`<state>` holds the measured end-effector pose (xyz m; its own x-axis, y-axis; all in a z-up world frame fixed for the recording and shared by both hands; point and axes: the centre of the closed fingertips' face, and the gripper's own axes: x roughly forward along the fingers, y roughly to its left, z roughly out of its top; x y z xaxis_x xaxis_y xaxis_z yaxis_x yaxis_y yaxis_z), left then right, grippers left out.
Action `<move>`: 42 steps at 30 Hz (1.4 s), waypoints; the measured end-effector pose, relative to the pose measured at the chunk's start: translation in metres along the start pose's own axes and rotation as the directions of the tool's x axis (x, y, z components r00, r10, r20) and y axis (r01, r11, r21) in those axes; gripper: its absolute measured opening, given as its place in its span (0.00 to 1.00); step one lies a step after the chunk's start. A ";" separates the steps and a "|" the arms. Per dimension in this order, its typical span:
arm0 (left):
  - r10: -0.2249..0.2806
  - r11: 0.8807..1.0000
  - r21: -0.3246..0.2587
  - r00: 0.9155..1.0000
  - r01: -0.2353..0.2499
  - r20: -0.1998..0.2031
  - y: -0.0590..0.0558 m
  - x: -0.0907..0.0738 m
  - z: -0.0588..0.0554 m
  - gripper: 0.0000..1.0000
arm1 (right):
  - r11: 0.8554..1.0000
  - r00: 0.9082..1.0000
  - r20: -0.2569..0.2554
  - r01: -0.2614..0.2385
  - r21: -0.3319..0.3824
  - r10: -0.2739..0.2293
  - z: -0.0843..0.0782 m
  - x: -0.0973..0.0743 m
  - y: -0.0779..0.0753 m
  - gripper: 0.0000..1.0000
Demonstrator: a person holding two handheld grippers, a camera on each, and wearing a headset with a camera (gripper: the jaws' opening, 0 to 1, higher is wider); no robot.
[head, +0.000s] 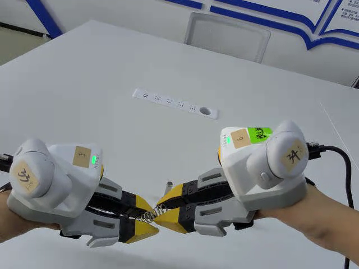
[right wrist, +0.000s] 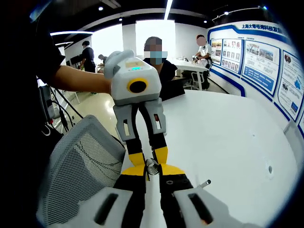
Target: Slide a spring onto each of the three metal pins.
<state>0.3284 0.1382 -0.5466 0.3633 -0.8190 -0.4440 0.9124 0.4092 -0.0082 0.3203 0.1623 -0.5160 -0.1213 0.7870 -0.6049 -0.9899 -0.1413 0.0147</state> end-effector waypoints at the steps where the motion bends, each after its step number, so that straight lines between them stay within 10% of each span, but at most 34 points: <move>1: 0.004 1.000 -0.001 1.000 -0.004 0.002 0.001 0.000 0.000 0.10 | 1.000 1.000 0.002 0.001 -0.002 -0.001 0.001 0.000 0.000 0.11; 18: 0.032 0.999 -0.028 0.999 -0.031 0.038 0.004 0.002 0.005 0.11 | 0.999 0.998 0.068 -0.001 0.046 -0.002 0.017 0.004 -0.001 0.10; 22: 0.066 0.998 -0.007 0.998 -0.066 -0.004 0.011 0.001 -0.004 0.13 | 0.998 0.996 0.092 0.015 0.063 -0.021 0.023 0.001 -0.009 0.10; 31: 0.115 0.991 -0.058 0.993 -0.117 -0.040 0.023 -0.016 -0.022 0.37 | 0.988 0.988 0.064 0.139 0.071 -0.143 0.020 -0.008 -0.053 0.11; 38: 0.158 0.978 -0.133 0.987 -0.158 -0.012 0.032 -0.033 -0.026 0.44 | 0.938 0.952 0.009 0.300 0.172 -0.306 0.001 -0.011 -0.106 0.11; 42: 0.171 0.975 -0.143 0.985 -0.173 -0.024 0.033 -0.034 -0.030 0.54 | 0.926 0.947 -0.013 0.316 0.207 -0.320 -0.008 -0.004 -0.118 0.11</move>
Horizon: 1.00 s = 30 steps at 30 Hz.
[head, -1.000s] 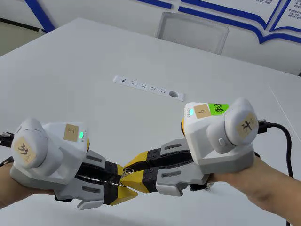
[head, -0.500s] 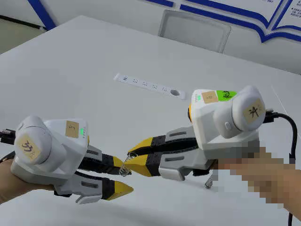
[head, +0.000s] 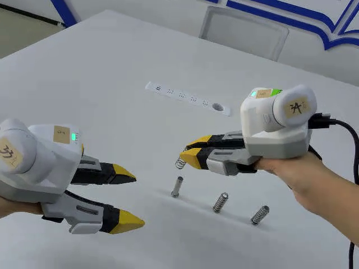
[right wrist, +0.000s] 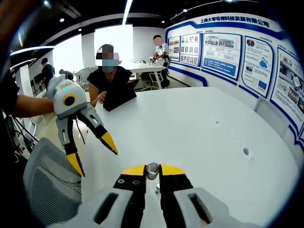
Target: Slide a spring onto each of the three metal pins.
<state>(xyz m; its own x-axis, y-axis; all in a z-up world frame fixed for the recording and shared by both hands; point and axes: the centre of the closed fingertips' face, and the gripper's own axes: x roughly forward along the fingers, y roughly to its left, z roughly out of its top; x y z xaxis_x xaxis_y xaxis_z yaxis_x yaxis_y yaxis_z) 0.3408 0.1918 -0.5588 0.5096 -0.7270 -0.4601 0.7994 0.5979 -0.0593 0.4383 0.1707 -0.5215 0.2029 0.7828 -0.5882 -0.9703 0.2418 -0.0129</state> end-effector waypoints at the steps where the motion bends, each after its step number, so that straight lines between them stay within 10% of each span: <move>1: 0.006 1.000 -0.008 1.000 -0.006 -0.005 0.001 0.000 -0.002 0.58 | 1.000 1.000 -0.019 0.005 0.000 -0.005 -0.005 0.003 -0.001 0.11; 10: 0.045 0.998 -0.036 0.999 -0.045 -0.013 0.007 0.001 -0.007 0.81 | 0.999 0.995 -0.099 0.023 0.026 -0.020 -0.032 0.019 -0.011 0.11; 30: 0.054 0.996 -0.064 0.998 -0.056 -0.037 0.011 -0.001 -0.018 0.81 | 1.000 0.986 -0.169 0.019 0.006 -0.018 -0.056 0.040 -0.013 0.11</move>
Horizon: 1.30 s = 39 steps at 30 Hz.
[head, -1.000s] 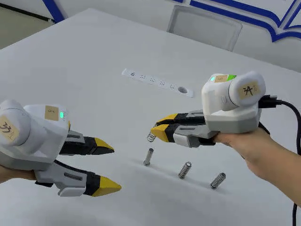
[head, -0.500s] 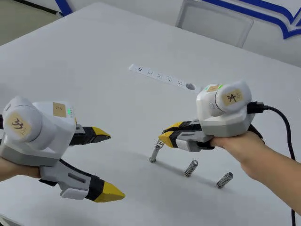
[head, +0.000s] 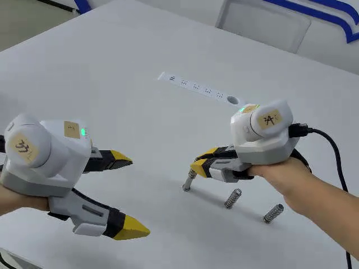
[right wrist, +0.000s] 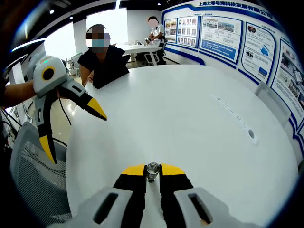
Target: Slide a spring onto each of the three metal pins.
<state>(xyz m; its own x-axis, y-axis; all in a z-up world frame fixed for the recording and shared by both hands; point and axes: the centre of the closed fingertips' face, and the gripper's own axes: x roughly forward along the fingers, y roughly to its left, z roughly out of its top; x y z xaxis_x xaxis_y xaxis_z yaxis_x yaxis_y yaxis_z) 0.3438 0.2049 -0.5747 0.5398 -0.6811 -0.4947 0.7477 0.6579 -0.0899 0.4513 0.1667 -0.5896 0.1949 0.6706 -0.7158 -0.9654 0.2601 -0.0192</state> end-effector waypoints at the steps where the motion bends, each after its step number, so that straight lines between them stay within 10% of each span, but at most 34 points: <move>1: -0.002 1.000 0.002 1.000 0.002 -0.007 0.000 0.000 -0.001 0.81 | 1.000 1.000 -0.003 -0.001 0.000 0.001 -0.002 0.003 0.000 0.11; 21: 0.033 0.999 0.002 0.998 -0.033 -0.044 0.011 -0.013 -0.011 0.79 | 1.000 0.998 -0.070 -0.012 -0.026 0.011 -0.025 0.029 0.006 0.11; 39: 0.034 0.998 0.045 0.999 -0.034 -0.002 0.012 -0.010 0.018 0.78 | 0.999 0.999 -0.002 0.037 0.001 -0.037 -0.008 -0.001 -0.002 0.21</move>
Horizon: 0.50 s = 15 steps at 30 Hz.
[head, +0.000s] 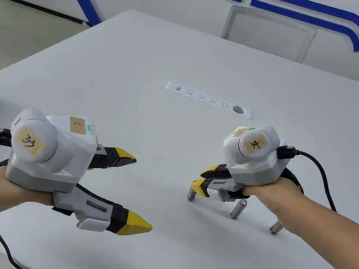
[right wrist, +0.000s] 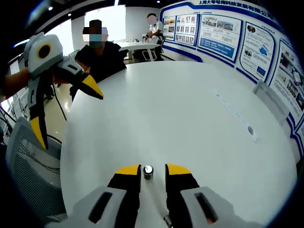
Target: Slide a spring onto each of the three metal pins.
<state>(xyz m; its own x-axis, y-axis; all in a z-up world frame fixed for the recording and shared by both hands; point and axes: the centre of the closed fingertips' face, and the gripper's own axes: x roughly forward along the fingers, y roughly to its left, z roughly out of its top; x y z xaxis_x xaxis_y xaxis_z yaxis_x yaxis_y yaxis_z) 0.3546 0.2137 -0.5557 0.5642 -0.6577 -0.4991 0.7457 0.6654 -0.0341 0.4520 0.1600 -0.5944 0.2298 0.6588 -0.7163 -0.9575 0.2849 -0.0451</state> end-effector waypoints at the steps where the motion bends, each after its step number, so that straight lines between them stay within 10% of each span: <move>1: -0.002 1.000 -0.001 1.000 0.002 0.002 -0.001 0.001 0.001 0.78 | 1.000 1.000 0.007 0.005 -0.006 -0.005 0.001 -0.005 -0.001 0.21; 15: -0.036 0.999 0.016 0.999 0.035 0.026 -0.013 0.022 0.022 0.78 | 0.983 0.990 0.077 0.129 -0.133 -0.119 -0.015 -0.103 -0.030 0.25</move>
<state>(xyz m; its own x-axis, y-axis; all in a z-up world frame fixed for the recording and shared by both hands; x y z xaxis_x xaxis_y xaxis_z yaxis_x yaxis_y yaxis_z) 0.3649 0.1829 -0.5468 0.5463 -0.6900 -0.4749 0.7706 0.6362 -0.0379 0.4544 0.0729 -0.5293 0.3550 0.6720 -0.6499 -0.9346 0.2719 -0.2293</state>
